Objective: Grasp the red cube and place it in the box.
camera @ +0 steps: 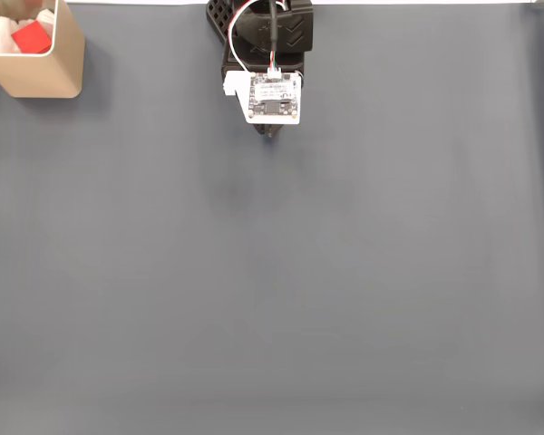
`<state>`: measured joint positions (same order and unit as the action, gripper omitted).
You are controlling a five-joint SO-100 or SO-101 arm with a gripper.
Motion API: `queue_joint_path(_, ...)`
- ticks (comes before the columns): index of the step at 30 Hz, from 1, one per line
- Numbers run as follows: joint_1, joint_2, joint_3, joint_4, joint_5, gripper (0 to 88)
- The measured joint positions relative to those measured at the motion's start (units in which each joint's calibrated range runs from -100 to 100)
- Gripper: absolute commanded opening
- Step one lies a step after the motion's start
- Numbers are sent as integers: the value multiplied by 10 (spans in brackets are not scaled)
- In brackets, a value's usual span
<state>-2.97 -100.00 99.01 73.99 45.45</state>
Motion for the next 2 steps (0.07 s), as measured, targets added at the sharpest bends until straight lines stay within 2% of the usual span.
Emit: queue_joint_path(2,0,0,0,0,0,2)
